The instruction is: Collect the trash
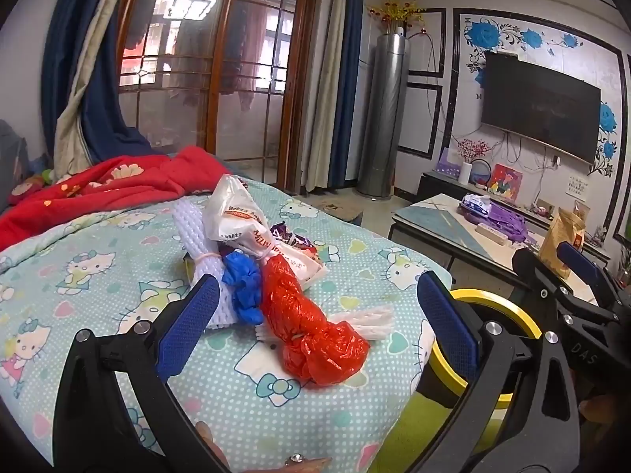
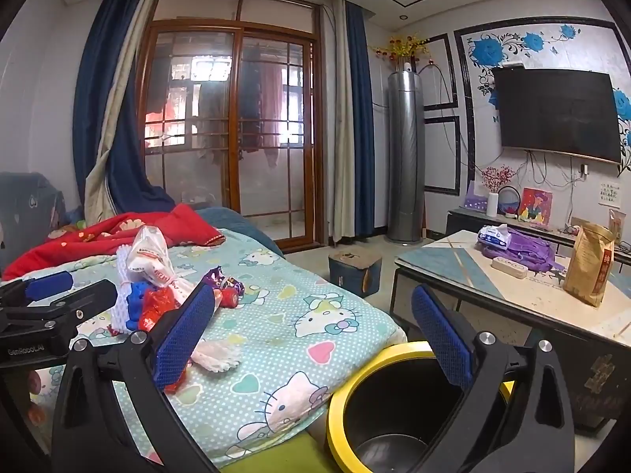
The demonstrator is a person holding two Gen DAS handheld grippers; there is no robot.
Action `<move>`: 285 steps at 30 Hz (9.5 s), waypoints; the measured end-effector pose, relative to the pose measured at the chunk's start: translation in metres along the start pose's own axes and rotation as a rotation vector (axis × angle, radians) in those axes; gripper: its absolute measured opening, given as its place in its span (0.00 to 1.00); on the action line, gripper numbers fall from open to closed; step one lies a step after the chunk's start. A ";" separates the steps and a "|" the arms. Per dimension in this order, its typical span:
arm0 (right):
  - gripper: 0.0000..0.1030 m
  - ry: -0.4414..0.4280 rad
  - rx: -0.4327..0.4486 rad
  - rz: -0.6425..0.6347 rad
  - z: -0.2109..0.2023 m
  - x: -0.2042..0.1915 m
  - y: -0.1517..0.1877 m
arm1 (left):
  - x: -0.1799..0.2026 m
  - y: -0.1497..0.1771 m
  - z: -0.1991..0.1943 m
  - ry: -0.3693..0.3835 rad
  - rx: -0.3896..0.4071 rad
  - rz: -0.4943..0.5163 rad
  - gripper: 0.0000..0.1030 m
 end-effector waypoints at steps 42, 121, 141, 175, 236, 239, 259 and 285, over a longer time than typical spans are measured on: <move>0.94 0.002 -0.014 0.004 0.005 0.003 0.002 | 0.003 0.003 0.002 0.002 -0.009 0.003 0.90; 0.09 -0.452 -0.527 0.001 0.158 -0.112 0.017 | -0.156 0.003 0.075 0.152 -0.204 -0.502 0.22; 0.08 -0.339 -0.434 0.046 0.150 -0.068 -0.001 | -0.128 -0.020 0.058 0.135 -0.130 -0.337 0.18; 0.08 -0.223 -0.406 0.085 0.134 0.009 -0.008 | -0.159 -0.019 0.083 0.273 -0.163 -0.533 0.15; 0.08 -0.013 -0.382 0.305 0.113 0.144 -0.008 | 0.045 -0.093 0.117 0.376 -0.124 0.051 0.04; 0.08 0.010 -0.396 0.319 0.115 0.151 -0.003 | 0.059 -0.081 0.126 0.439 -0.154 0.035 0.04; 0.08 0.070 -0.645 0.412 0.136 0.186 0.061 | 0.124 0.012 0.180 0.733 -0.413 -0.056 0.04; 0.40 0.164 -0.641 0.395 0.138 0.188 0.060 | 0.118 0.028 0.185 0.670 -0.445 -0.105 0.81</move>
Point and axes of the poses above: each gripper's, at about its wrist camera, not at the fingertips, and z roughly the way its jaws point, x to its right, y to its underside, the point moved 1 cm from there along z, roughly the way its jaws point, and after that the axes turned 12 degrees about y, right-handed, at the moved point
